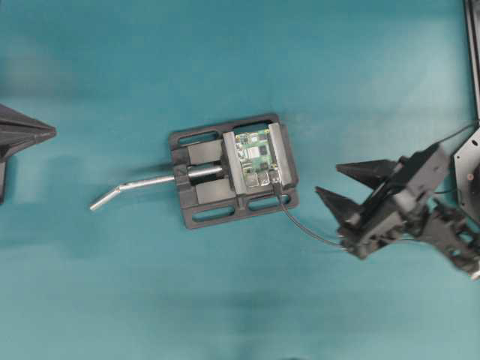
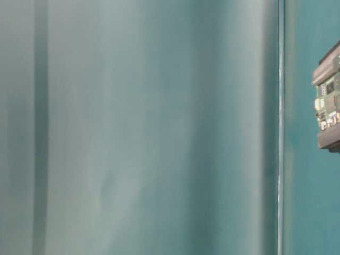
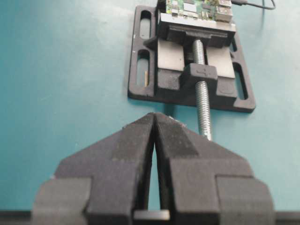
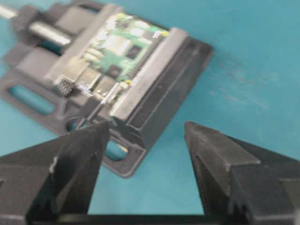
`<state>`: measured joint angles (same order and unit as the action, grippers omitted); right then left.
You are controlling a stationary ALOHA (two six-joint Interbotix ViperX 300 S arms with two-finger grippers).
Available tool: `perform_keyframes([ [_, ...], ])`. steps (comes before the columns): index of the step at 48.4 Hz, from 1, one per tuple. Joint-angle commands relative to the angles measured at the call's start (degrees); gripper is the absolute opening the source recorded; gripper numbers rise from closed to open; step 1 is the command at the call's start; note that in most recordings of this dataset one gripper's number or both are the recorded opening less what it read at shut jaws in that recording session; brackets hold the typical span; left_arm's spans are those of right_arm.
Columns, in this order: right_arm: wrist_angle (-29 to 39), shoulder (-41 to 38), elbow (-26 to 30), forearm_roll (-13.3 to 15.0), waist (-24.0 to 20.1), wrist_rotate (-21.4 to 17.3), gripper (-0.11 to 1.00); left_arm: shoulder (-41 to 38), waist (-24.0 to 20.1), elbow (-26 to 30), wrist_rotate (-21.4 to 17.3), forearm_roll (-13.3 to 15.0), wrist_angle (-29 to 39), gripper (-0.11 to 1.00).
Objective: Insert the USB into the fixed PCB.
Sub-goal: 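Open the right gripper and retract it away from the board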
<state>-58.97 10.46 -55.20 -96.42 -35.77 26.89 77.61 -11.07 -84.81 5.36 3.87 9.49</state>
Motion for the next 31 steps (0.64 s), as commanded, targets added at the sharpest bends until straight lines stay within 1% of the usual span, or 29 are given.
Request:
perform_keyframes([
  [1, 1.23, 4.83, -3.16, 3.08, -0.09, 0.09, 0.70, -0.44, -0.18, 1.58, 0.26, -0.09, -0.26, 0.00],
  [7, 2.72, 8.61, -7.65, 7.12, -0.09, 0.09, 0.70, -0.44, -0.18, 1.58, 0.26, -0.18, -0.26, 0.00],
  [11, 4.57, 9.93, -10.46, 10.55, 0.00, 0.09, 0.71, -0.44, -0.18, 1.58, 0.26, -0.09, -0.26, 0.00],
  [12, 5.19, 10.28, -11.34, 12.04, -0.09, 0.09, 0.71, -0.44, -0.18, 1.58, 0.26, -0.09, -0.26, 0.00],
  [14, 6.24, 10.90, -12.30, 13.80, 0.00, 0.09, 0.71, -0.44, -0.18, 1.58, 0.26, -0.18, -0.26, 0.00],
  [19, 8.35, 13.01, -13.54, 18.02, 0.26, 0.09, 0.70, -0.44, -0.18, 1.58, 0.26, -0.18, -0.26, 0.00],
  [22, 8.88, 14.33, -13.89, 20.04, 0.62, 0.09, 0.71, -0.44, -0.18, 1.58, 0.26, -0.18, -0.26, 0.00],
  [31, 10.37, 17.49, -14.59, 26.28, 3.60, 0.18, 0.70, -0.44, -0.18, 1.58, 0.26, -0.09, -0.26, 0.00],
])
